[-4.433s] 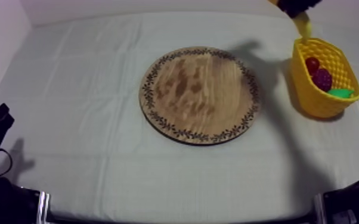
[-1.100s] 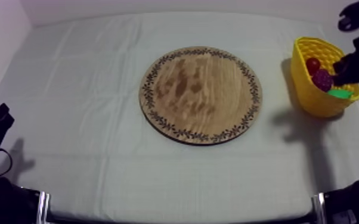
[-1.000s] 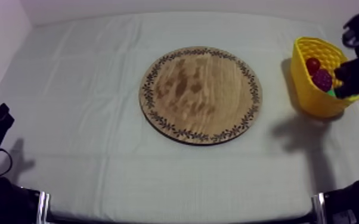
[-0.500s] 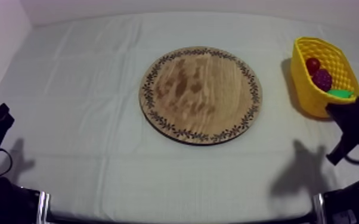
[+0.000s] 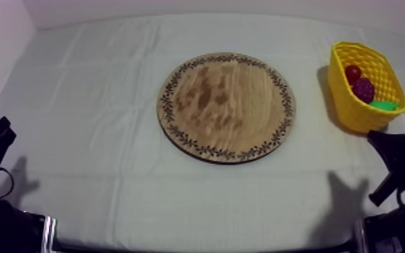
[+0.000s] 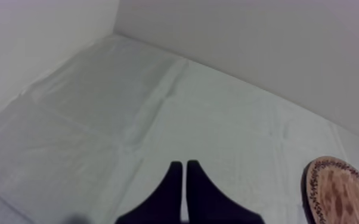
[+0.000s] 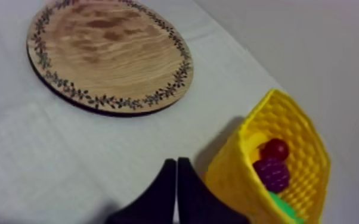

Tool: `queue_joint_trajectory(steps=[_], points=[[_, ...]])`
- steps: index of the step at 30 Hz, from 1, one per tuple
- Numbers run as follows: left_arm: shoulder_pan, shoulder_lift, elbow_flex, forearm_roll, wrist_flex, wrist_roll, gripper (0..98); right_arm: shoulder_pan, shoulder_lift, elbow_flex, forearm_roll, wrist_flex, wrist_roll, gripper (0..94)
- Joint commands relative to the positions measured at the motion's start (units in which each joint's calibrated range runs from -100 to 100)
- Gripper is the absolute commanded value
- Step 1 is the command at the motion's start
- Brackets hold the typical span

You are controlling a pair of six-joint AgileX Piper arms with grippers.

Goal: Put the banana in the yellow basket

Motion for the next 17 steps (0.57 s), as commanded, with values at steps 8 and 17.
queue_joint_trajectory(steps=[8, 17], points=[[0.01, 0.0, 0.03, -0.02, 0.0, 0.0, 0.1, -0.93, -0.1, 3.33, 3.93, -10.45, -15.94, 0.4], [0.01, 0.0, 0.03, -0.02, 0.0, 0.0, 0.1, -0.96, -0.11, 3.48, 4.12, -10.86, -10.89, 0.4]])
